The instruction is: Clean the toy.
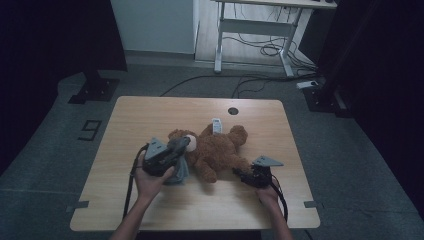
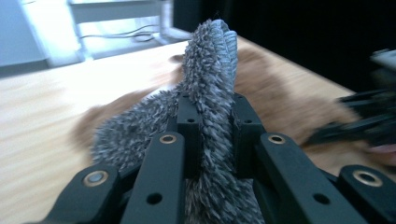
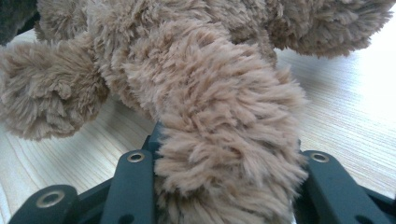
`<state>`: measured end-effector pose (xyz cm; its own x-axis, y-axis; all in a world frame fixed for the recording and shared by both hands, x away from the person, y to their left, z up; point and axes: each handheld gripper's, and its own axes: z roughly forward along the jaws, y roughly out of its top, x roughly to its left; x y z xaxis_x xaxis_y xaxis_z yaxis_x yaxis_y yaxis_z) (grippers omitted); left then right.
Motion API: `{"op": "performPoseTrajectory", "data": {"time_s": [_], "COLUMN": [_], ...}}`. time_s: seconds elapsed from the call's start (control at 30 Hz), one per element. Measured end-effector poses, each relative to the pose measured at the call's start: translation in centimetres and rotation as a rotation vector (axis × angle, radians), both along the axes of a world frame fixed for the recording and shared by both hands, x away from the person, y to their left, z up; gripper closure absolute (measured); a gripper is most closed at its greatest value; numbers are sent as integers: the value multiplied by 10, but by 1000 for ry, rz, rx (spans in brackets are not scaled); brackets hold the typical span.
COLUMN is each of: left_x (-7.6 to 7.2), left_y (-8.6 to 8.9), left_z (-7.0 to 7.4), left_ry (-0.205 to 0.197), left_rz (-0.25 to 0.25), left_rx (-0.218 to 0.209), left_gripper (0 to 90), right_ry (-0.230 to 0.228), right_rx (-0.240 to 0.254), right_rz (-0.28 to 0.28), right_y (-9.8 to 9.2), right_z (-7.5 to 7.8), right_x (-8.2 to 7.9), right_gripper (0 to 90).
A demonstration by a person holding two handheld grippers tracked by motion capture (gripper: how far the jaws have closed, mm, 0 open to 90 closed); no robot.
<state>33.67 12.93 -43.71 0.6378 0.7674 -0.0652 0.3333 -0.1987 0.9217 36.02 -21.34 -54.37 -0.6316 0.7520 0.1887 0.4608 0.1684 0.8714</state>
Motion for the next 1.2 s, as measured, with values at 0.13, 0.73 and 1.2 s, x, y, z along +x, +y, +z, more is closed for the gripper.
{"op": "performPoseTrajectory", "data": {"time_s": [0.13, 0.73, 1.2], "left_x": [7, 20, 11], "left_y": [-48, -130, -64], "left_z": [3, -53, -50], "left_ry": [5, 149, 136], "left_rz": [-91, -202, -89], "left_rx": [30, 118, 78], "left_gripper": [772, 774, 773], "right_ry": [5, 23, 23], "right_rx": [3, 8, 28], "right_rz": [1, 12, 26], "right_y": [0, -4, -7], "right_z": [0, 1, 0], "right_x": [0, -1, -1], "right_gripper": [565, 569, 570]}}
